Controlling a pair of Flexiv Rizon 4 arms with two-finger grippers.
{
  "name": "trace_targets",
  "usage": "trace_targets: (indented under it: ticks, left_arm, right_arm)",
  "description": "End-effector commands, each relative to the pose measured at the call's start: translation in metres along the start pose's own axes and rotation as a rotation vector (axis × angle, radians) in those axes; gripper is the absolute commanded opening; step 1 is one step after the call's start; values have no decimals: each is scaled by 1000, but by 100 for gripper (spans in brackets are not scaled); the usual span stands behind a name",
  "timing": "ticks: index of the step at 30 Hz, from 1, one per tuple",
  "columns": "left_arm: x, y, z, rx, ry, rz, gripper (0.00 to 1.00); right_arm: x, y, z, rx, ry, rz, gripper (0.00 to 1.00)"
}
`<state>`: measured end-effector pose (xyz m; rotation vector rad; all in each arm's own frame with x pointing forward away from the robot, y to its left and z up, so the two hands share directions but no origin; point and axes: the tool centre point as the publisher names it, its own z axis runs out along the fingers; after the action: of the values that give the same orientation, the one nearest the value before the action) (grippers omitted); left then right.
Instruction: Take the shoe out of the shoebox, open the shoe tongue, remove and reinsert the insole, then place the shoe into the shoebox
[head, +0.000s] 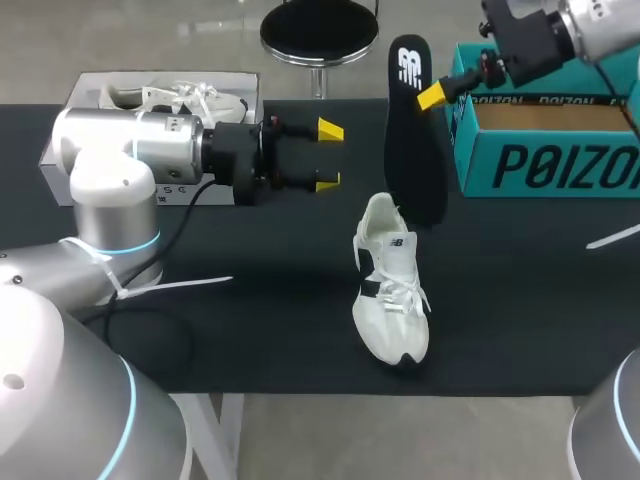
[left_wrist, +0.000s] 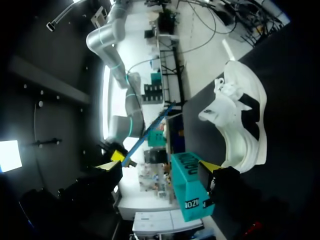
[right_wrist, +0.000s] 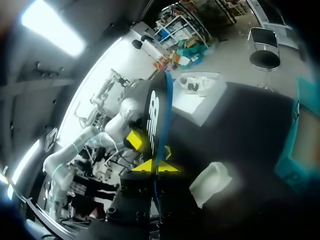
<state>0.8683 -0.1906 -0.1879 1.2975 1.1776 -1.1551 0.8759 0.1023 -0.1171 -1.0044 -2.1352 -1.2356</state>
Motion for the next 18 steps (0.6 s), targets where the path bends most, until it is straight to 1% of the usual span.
trace_targets:
  ticks: [1,5,8,10,14,18]
  left_arm:
    - [1,0,2,-4,-1,2,100]
    - [1,0,2,-4,-1,2,100]
    - [1,0,2,-4,-1,2,100]
    - [1,0,2,-4,-1,2,100]
    - [1,0,2,-4,-1,2,100]
    - [1,0,2,-4,-1,2,100]
  right_arm:
    - [-7,10,24,-15,22,-9,0]
    - [-7,18,35,-27,38,-25,0]
    - [-7,22,44,2,64,-21,0]
    - [-12,20,45,16,71,-9,0]
    - [-16,21,52,51,98,16,0]
    - [-16,28,58,89,117,24,0]
